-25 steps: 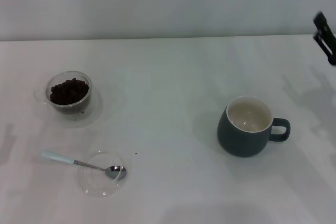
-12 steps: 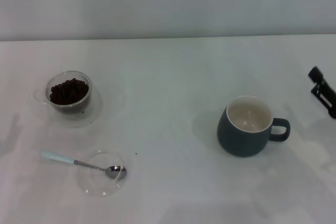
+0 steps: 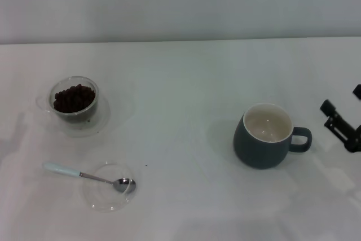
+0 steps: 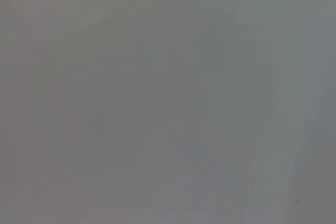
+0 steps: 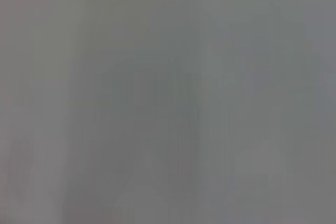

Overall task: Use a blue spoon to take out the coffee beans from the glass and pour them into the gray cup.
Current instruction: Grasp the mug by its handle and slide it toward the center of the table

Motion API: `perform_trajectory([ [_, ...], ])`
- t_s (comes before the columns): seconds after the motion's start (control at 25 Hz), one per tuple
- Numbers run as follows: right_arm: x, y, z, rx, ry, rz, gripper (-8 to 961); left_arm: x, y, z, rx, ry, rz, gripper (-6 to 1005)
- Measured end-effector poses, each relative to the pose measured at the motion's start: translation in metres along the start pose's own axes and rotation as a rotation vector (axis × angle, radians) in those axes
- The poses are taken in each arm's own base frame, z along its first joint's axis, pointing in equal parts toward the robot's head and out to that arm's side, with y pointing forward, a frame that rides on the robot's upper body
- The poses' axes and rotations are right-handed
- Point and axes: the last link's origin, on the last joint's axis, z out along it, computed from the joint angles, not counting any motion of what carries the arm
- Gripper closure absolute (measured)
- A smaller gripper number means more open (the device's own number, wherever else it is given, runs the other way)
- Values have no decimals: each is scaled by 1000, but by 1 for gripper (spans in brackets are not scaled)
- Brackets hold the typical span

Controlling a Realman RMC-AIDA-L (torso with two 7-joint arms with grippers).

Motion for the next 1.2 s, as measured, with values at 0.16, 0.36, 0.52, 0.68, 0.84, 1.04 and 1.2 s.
perform_trajectory([
  [0.16,7,6,-3,-31,46,20,128,1,-1,4,2,9,6,138],
  [0.36,13,8,-8,-46,82,47,128,3,-2,8,9,19,8,139],
  [0.52,16,9,-12,-58,107,69,127,5,-4,11,18,31,16,139],
  [0.68,19,11,-14,-70,129,74,127,7,-3,14,12,41,48,139],
  [0.84,25,12,-9,-76,167,75,128,8,-4,17,16,48,57,138],
  [1.04,30,13,-4,-76,205,69,128,6,-4,18,21,39,56,138],
  [1.2,32,13,-2,-73,224,68,128,6,-6,18,32,36,56,138],
])
